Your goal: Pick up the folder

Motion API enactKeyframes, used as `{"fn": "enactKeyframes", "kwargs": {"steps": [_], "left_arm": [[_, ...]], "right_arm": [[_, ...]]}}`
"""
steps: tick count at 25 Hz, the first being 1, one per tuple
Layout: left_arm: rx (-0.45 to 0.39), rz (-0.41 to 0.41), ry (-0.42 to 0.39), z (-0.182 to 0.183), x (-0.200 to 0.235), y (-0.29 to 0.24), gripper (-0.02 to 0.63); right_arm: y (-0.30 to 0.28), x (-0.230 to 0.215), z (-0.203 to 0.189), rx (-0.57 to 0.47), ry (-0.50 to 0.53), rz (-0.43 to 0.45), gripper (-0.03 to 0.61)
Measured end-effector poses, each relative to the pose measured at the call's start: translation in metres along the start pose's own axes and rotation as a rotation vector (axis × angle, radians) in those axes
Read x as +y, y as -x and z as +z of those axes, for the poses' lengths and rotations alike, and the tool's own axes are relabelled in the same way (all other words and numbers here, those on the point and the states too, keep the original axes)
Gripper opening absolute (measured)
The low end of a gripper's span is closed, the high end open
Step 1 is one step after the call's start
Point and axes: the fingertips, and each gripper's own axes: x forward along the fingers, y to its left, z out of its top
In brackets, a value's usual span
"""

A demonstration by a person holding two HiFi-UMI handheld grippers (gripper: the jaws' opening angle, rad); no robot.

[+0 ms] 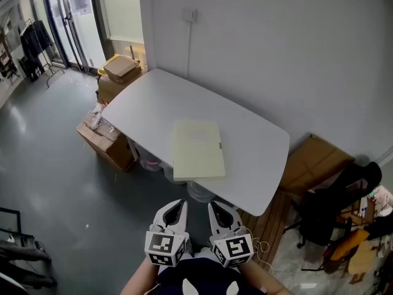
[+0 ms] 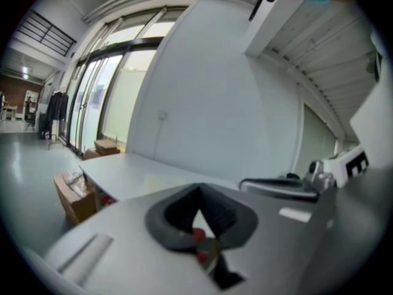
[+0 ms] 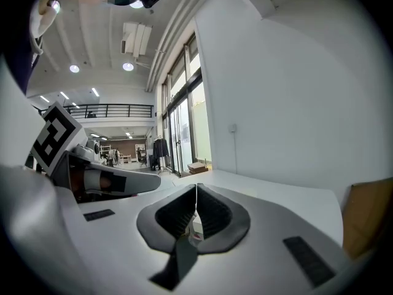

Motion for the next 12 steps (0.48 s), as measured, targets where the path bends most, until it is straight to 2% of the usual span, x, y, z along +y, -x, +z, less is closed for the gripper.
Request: {"fn": "enactKeyframes", "kwargs": {"steps": [12], "left_arm": [[0.019,-0.068,-0.007,-0.001,0.027,-0.014,0.005]], "right_arm": [[-0.027,0.007,-0.009,0.037,-0.005,-0.074,0.011]]}}
